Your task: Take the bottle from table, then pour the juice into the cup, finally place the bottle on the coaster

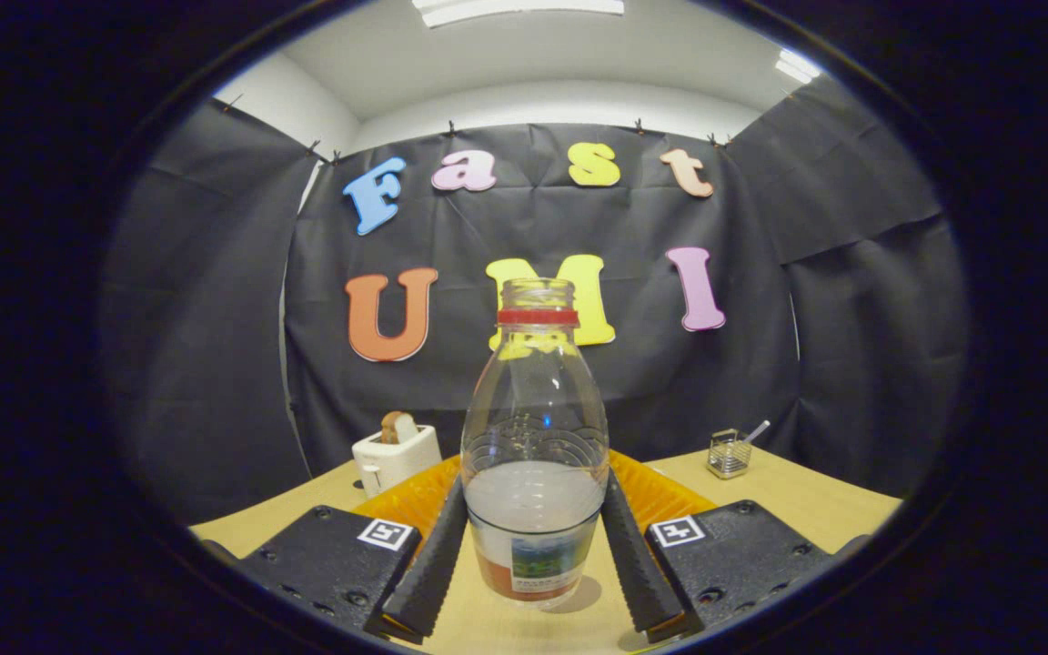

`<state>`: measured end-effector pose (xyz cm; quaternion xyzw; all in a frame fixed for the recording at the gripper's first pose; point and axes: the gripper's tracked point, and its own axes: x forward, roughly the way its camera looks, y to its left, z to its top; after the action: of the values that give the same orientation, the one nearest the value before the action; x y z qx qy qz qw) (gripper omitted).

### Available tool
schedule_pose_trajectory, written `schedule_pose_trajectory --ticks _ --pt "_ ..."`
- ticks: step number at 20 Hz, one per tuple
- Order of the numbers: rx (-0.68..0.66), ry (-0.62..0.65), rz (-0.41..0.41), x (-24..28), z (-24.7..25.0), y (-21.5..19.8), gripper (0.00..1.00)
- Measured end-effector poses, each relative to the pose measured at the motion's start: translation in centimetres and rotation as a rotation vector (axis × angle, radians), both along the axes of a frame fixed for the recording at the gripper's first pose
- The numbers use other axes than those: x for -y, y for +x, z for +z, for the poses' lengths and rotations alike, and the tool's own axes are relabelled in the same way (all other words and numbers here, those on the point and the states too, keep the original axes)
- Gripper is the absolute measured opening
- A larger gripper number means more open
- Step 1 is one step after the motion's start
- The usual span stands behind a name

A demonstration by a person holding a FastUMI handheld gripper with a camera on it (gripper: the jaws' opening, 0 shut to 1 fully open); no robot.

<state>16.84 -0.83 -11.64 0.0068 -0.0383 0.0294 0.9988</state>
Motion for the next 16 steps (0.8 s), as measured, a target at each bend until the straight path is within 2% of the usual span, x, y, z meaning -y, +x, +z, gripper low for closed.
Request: schedule_pose_trajectory --ticks 5,11,16 --pt "-0.033 -0.037 -0.024 1.3 -2.6 3.1 0.81" --pt "-0.038 -0.020 -0.025 2.7 -6.9 6.4 0.80" --pt "-0.110 -0.070 -0.039 2.5 -11.4 8.4 0.81"
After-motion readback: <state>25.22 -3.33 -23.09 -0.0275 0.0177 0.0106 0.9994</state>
